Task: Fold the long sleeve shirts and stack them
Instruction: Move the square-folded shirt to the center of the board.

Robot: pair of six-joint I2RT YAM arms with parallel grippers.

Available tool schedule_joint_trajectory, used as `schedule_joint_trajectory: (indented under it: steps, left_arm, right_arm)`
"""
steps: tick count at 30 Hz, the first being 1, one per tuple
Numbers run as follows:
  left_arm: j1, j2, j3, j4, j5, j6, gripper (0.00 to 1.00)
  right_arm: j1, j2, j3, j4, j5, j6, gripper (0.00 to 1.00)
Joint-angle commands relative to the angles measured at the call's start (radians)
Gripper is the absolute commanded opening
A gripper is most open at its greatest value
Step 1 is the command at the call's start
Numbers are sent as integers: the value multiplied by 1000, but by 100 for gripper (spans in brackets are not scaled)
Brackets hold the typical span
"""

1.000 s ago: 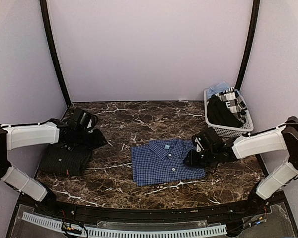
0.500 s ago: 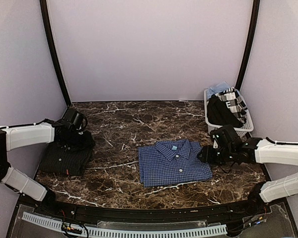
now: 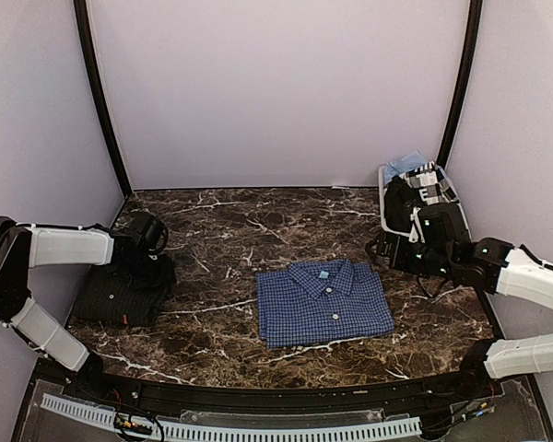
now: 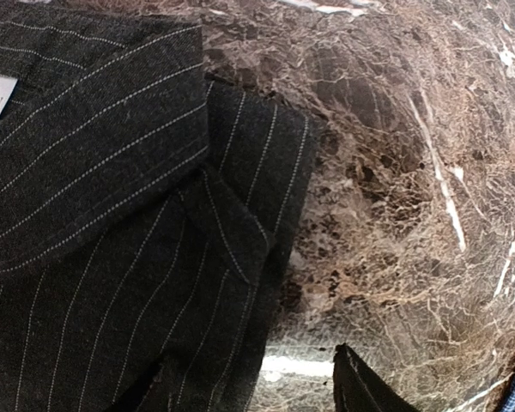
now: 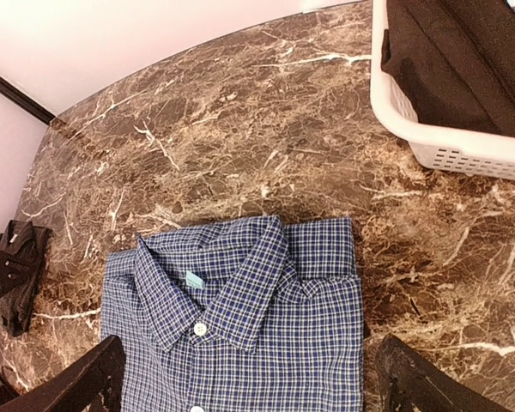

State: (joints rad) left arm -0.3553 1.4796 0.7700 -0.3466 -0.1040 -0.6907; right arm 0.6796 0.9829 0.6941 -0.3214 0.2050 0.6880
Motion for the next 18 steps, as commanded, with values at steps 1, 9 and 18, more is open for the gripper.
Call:
schedule_joint_trajectory:
  steps: [1, 9, 18]
  left_arm:
    - [9, 25, 0, -26, -53, 2, 59]
    - [7, 93, 15, -30, -95, 10, 46]
    - [-19, 122, 53, 4, -19, 38, 5]
  right_arm:
    - [-6, 25, 61, 40, 42, -50, 99]
    - [-6, 56, 107, 55, 57, -122, 99]
    - [-6, 38, 92, 120, -2, -174, 99]
